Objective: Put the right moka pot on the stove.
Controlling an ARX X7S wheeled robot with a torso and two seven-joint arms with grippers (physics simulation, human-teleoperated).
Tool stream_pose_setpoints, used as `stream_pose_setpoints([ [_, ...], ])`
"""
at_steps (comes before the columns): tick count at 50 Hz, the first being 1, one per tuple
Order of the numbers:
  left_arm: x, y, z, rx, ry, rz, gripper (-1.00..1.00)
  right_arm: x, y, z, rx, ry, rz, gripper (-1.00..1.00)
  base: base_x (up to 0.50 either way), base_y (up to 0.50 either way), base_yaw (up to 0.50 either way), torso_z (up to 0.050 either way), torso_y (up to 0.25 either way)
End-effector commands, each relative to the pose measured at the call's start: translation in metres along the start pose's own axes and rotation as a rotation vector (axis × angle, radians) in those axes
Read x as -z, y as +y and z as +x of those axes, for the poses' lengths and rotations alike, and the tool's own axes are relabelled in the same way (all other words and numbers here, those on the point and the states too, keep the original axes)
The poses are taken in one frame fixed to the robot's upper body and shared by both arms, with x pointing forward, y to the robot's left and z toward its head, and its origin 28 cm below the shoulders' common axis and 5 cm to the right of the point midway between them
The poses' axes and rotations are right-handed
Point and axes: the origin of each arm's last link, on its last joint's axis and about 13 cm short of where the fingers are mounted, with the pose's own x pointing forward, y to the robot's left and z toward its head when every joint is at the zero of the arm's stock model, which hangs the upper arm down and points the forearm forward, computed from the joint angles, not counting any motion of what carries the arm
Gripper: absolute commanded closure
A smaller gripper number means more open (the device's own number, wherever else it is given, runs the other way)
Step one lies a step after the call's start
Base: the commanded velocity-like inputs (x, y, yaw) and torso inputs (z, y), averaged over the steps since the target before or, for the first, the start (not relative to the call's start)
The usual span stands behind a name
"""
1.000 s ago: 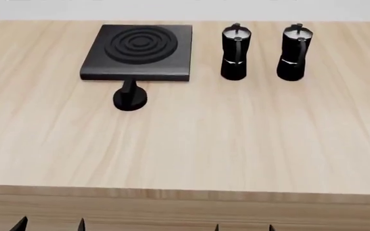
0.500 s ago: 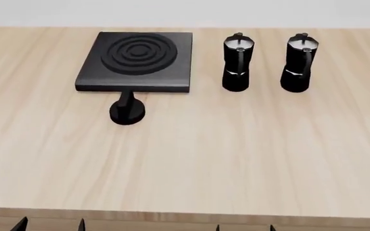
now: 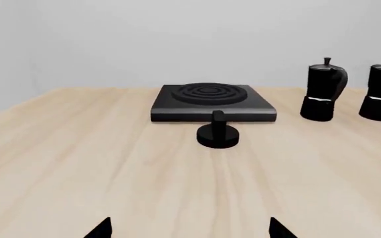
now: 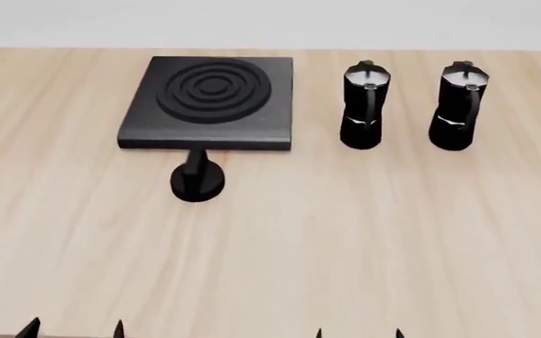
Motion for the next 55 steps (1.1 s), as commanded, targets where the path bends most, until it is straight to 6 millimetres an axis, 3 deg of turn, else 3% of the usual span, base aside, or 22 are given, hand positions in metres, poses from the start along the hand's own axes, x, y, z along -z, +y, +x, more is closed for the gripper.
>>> stream_pose_setpoints([
  [1, -0.0005, 0.0001, 0.0002, -0.002, 0.002, 0.001, -1.00, -0.0012, -0.0004, -0.0003, 0.002, -0.005, 0.000, -1.00, 0.11, 0.09, 0.00, 0.000, 0.000],
  [55, -0.0005, 0.0001, -0.0003, -0.003, -0.003, 0.001, -1.00, 0.0015, -0.0005, 0.0006, -0.003, 0.005, 0.001, -1.00, 0.08, 0.06, 0.00, 0.000, 0.000],
])
